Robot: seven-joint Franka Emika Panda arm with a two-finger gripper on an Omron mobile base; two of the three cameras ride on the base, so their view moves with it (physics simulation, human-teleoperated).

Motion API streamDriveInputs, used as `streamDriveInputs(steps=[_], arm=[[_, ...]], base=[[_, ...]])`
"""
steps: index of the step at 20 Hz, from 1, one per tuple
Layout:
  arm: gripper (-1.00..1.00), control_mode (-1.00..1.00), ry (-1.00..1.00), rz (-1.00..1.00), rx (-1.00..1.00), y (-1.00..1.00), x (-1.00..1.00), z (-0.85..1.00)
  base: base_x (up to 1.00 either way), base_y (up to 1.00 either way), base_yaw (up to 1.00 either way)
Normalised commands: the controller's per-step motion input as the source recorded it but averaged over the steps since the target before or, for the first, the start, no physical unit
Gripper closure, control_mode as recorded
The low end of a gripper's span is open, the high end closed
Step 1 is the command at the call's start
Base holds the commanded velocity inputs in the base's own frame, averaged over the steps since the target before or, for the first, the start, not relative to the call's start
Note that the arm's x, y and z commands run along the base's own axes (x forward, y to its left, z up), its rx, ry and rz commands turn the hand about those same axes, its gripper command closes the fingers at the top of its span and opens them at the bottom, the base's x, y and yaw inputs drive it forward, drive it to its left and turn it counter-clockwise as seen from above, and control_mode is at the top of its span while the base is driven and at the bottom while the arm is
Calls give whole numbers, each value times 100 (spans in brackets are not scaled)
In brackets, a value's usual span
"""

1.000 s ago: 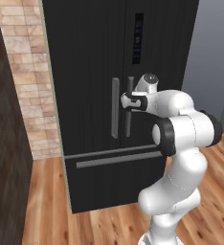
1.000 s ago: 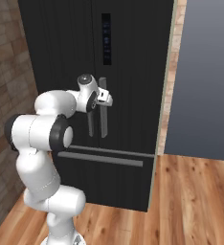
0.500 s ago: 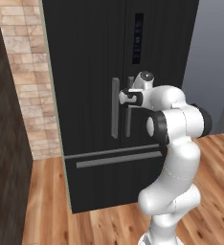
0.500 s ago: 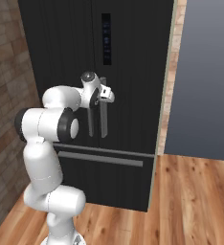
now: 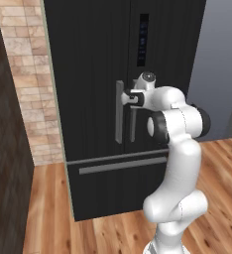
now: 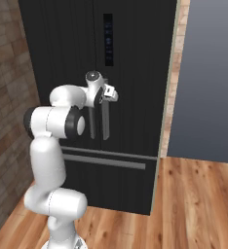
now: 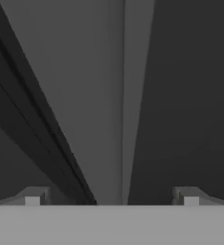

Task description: Place one of the steaks on the plate and the other in the bowl. Then place the bowl in the fridge.

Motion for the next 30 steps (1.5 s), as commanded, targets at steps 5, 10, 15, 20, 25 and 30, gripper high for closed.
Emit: streamDriveInputs(steps=[5, 10, 15, 20, 25, 30], arm=[[-100, -100, 0, 0, 0, 0, 38, -18], [-100, -100, 0, 0, 0, 0, 29, -6], [-100, -100, -6, 0, 1, 0, 10, -13], [100, -100, -4, 0, 2, 0, 12, -6], [100, -100, -2, 0, 1, 0, 18, -1], [100, -100, -1, 0, 0, 0, 15, 0]], base=[[0, 0, 0], [0, 0, 0], [0, 0, 0], [0, 0, 0], [0, 0, 0], [0, 0, 0]])
